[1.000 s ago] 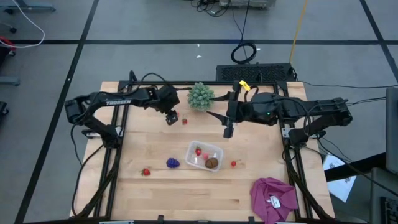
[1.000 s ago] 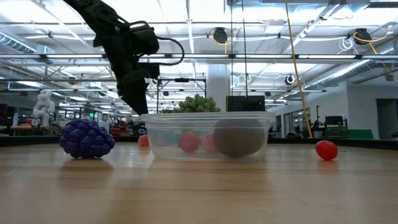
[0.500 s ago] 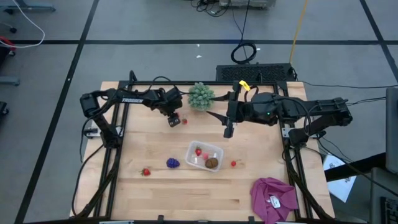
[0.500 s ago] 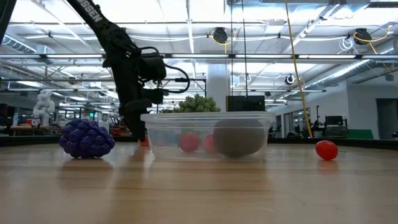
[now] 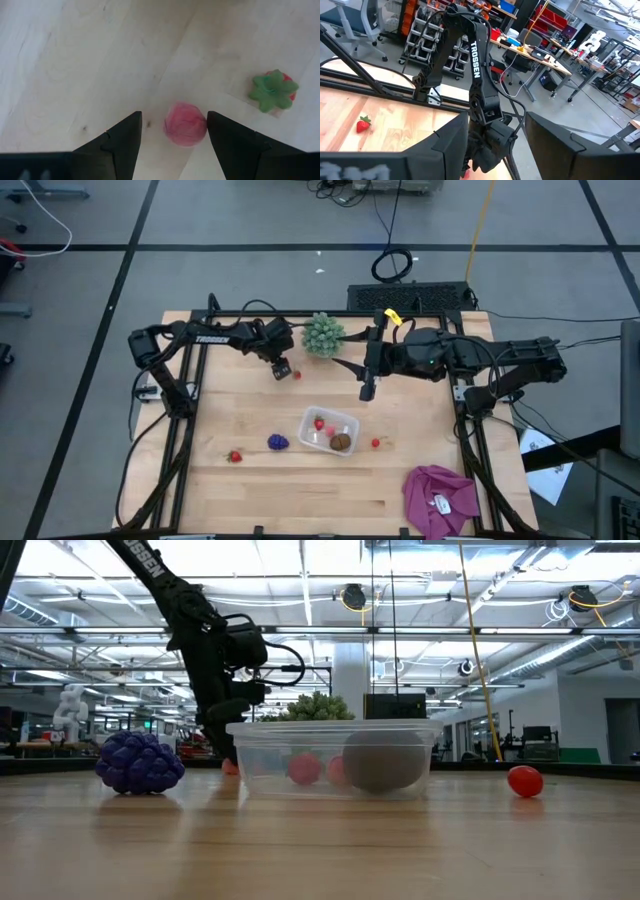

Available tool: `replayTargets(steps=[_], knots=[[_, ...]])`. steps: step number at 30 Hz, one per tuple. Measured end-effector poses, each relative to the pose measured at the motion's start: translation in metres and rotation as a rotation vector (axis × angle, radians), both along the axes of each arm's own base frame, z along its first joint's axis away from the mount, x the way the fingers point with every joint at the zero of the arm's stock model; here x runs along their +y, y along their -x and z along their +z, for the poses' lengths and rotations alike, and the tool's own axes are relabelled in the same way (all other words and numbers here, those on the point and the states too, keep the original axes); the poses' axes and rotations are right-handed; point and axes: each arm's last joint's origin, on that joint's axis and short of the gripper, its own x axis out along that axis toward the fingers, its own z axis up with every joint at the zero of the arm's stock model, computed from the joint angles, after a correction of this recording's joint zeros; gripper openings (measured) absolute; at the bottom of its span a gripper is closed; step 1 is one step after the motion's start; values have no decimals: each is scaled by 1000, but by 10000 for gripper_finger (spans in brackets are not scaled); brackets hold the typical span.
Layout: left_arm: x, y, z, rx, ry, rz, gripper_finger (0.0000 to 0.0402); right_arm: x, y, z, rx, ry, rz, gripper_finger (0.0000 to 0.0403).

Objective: Pick and placing Produce into tupperware
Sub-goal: Put the pink peach into the bin

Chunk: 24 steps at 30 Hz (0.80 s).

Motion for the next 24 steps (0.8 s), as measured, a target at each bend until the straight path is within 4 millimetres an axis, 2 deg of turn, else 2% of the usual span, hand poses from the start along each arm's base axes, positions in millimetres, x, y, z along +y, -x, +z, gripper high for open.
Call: replayTargets(steps=[8, 17, 24], knots=[[0, 0, -1, -5, 14, -1, 230, 0, 0, 0, 0, -1, 1, 189], [0, -5, -23, 54, 58, -5, 230, 0, 0, 0, 0, -1, 2, 189], [0, -5, -22, 49, 44, -21, 230, 0, 0, 0, 0, -1, 2, 189]])
